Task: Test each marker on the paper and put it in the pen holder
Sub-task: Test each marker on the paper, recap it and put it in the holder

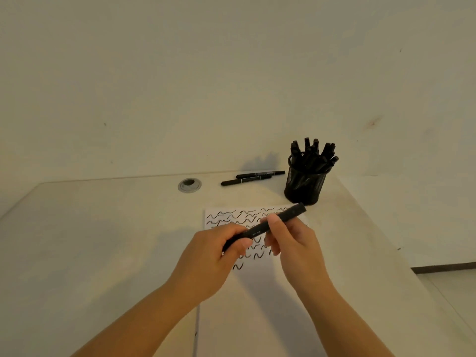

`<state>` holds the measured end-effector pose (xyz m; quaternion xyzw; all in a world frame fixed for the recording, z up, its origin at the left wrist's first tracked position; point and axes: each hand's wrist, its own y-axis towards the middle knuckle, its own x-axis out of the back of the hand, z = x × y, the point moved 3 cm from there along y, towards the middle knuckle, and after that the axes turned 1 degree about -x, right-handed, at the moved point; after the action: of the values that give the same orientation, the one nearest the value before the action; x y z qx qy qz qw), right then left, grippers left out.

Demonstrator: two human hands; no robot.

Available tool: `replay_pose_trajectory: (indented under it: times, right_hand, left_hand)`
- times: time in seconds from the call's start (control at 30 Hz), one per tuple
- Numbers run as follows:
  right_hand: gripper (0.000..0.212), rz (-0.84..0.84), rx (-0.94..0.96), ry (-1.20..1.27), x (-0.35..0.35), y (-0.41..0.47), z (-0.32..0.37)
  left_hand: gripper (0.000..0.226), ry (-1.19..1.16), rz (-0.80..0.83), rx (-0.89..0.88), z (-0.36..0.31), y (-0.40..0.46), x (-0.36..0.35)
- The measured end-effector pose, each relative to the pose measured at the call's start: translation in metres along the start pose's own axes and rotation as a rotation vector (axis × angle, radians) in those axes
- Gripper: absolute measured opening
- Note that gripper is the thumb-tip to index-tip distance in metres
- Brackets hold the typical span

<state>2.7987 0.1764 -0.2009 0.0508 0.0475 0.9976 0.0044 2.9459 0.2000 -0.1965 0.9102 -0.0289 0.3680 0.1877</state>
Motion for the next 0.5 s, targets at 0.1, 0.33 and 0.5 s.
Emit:
replay_pose_trajectory:
  times: [0.1,0.33,0.5]
  right_hand:
    - [0.026,-0.047,-0.075,0.115,-0.006,-0.017,-0.009]
    - [0.028,0.210,-0.336,0.321,-0.018,-0.042,-0.017]
    - [0.035,0.280,-0.373,0.324,-0.018,-0.045,-0.015]
  left_hand:
    - [0.009,0.025,-0.065,0.020,0.006,-0.020,0.004]
    - [0.033,0.347,-0.108,-0.166,-0.005,-0.046,0.009]
    - [0.035,0.556,-0.087,-0.225,-0.015,-0.058,0.003]
